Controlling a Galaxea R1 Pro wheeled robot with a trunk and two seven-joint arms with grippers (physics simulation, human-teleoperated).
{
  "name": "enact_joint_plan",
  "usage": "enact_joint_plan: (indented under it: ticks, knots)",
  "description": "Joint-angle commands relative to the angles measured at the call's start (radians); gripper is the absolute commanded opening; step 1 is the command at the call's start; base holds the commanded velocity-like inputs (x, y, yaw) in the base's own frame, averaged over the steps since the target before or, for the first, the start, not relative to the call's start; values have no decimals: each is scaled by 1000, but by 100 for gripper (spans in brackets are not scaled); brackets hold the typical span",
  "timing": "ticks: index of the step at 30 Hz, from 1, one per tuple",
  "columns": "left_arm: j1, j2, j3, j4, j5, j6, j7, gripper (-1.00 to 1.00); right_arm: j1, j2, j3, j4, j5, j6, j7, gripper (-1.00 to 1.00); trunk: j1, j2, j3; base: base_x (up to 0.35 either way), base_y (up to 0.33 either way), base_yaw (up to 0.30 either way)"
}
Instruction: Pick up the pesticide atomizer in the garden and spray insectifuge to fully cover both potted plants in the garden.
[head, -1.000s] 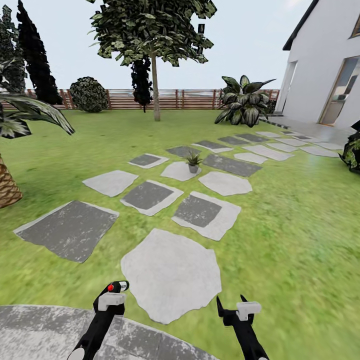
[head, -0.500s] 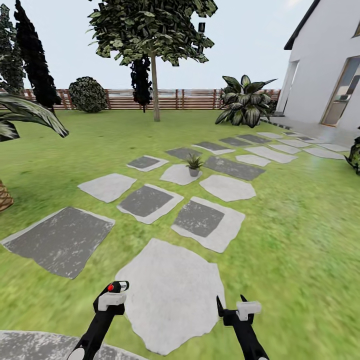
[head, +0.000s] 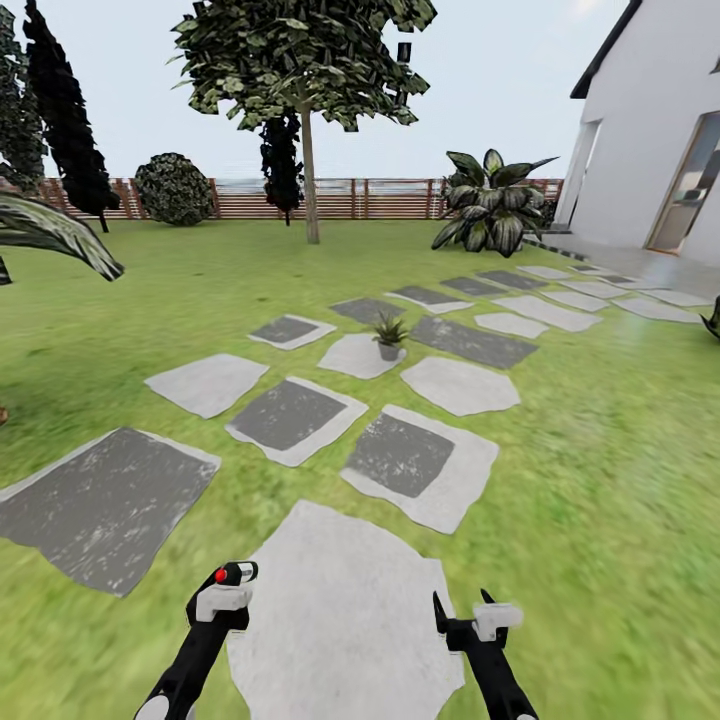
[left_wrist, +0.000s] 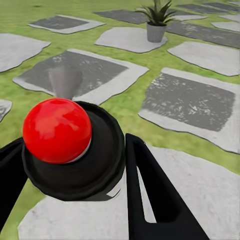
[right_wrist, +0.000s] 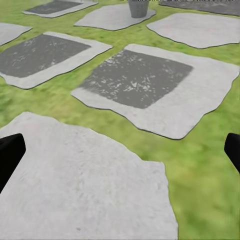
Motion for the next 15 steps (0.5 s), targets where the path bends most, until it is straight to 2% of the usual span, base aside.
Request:
enact_joint_plan:
  ticks: [1,15]
  knots:
    - [-1,-2,8,0,-9,-3,-7,-100,-1,0,4,1,-11,-3,3,100,0,0,-1,333,0,0]
    - [-1,-1,8,0,-9,-5,-7,-100,-1,0,4,1,-11,-4,3,100,0,0,-1,333,0,0]
